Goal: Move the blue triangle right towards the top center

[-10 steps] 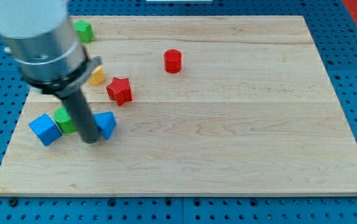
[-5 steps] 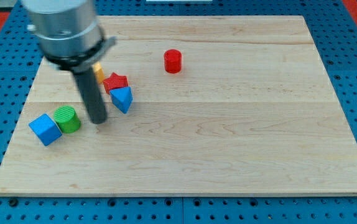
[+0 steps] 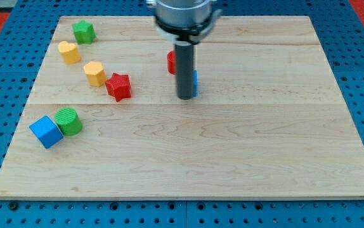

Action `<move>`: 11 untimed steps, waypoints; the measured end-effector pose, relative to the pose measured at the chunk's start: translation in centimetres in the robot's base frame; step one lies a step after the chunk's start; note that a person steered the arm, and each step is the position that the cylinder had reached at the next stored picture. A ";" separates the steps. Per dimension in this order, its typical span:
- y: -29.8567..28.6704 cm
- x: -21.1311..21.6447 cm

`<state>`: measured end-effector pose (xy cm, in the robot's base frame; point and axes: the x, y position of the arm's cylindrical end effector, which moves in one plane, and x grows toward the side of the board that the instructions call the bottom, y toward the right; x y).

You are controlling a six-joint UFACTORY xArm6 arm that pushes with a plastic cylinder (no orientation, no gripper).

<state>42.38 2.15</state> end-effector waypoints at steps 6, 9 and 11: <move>0.6 -4.6; 8.0 -8.6; 7.7 -6.8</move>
<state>35.63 9.89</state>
